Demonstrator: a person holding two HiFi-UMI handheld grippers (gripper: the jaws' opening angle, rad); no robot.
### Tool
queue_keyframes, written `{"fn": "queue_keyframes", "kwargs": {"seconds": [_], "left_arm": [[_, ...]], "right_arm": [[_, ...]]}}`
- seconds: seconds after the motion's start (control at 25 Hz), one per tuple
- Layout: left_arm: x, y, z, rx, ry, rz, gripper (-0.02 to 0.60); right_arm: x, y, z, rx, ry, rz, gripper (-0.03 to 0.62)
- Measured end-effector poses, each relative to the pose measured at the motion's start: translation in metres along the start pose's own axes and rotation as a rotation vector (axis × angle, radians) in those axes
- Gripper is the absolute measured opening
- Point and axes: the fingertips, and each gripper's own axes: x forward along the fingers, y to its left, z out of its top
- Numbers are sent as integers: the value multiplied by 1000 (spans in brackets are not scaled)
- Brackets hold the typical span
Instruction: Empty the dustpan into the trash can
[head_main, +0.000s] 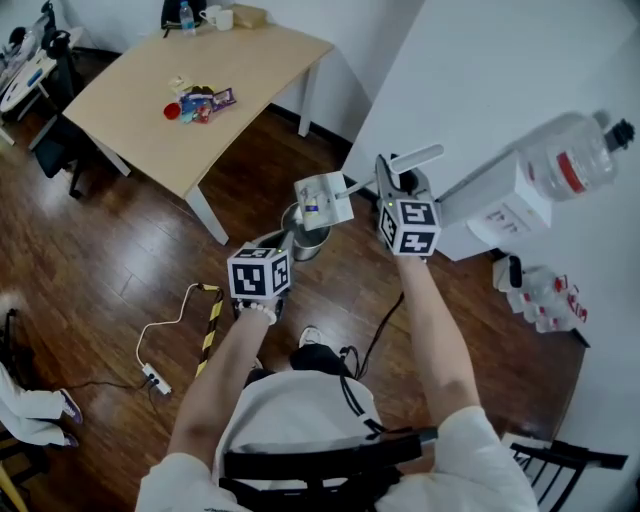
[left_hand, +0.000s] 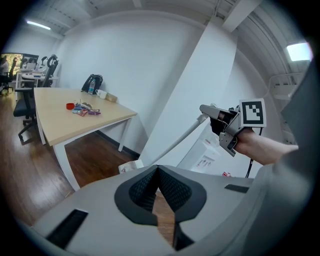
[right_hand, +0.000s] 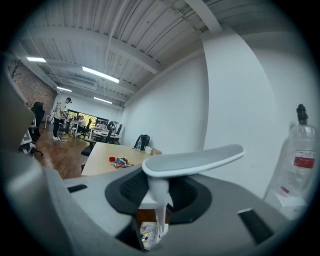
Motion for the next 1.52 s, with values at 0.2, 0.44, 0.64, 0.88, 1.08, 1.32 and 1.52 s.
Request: {"fn": "queue_keyframes", "kwargs": {"seconds": [0.2,0.44,0.64,0.88,1.08,1.32,1.52], "left_arm": [[-18,-2,-4,8,1,-27,-5],[-30,-6,-15,13,16,-54,-5],[-36,-11,-22,25,23,-74,-5],[-48,-12,-28,39,26,-83,-5],[-54,-11,-33,45,33,-84,-5],[-57,-12,-41,51,47,-92,-5],[-62,-15,-50,57,57,-99,-5]], "right_arm": [[-18,23,-7,-10,-6,-21,115],[-38,46,-16,-40,-4,-24,117],[-51,59,-23,-49,-2,-28,117],[-63,71,-29,-61,-5,-26,117],[-71,80,-35,-80,-19,-23,117],[-82,89,-40,-82,-22,-22,117],[-91,97,-45,-88,-26,-19,118]]}}
